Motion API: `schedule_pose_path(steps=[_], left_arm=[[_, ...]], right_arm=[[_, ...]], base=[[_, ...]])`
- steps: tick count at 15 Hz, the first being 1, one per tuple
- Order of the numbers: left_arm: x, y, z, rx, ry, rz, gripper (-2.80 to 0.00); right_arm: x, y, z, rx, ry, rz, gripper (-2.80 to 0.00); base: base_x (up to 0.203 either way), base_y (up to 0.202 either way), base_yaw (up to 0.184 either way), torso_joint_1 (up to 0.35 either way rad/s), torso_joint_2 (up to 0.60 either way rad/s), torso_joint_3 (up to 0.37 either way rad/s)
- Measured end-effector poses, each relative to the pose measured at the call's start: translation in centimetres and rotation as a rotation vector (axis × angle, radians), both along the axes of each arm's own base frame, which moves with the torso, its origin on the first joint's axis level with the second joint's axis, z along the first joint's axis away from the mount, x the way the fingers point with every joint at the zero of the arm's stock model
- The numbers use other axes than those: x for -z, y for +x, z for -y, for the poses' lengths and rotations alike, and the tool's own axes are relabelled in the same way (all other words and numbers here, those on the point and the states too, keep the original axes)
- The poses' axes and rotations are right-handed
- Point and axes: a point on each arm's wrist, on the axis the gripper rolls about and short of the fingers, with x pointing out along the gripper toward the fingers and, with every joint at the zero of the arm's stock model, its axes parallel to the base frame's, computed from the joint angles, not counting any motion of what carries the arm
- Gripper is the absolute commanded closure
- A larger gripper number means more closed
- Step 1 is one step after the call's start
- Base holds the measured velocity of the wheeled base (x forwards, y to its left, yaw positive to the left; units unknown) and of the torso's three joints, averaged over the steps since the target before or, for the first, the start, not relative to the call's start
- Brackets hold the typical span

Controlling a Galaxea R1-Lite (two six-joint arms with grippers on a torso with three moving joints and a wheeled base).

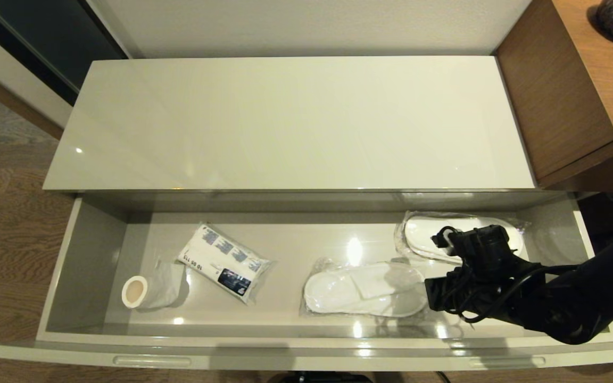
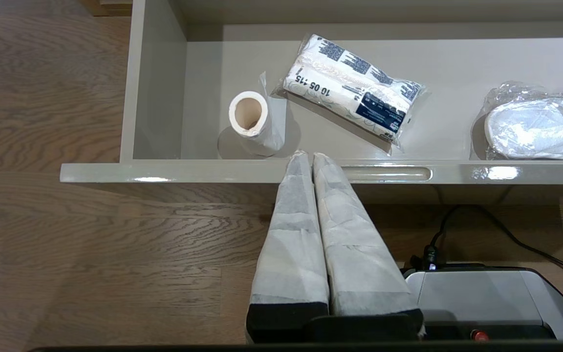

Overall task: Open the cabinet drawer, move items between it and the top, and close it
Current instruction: Take out the disposable slippers from the drawer

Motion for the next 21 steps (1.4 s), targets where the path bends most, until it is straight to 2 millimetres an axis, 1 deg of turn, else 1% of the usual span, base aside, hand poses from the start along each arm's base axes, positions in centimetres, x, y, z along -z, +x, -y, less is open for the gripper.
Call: schedule_pose_path(steps=[6,11,21], left_arm=[[0.0,0.0,0.0,0.000,-0.001,0.000,0.00],[0.0,0.0,0.0,0.001,-0.001,0.000,0.00],[0.0,0.0,0.0,0.000,-0.001,0.000,0.00]], right_arm=[[1.7,0.6,-0.4,0.017,-0.035,-0.021,-2.80],[2.6,1.4,-0.7,0.047,-0.033,0.027,-2.80],[3.3,1.6,-0.7,0.046,-0.036,0.010,-2.80]], base=[[0.000,0.000,0.000,0.000,0.00,0.000],[0.000,0.000,0.000,0.000,0.00,0.000],[0.000,0.000,0.000,0.000,0.00,0.000]])
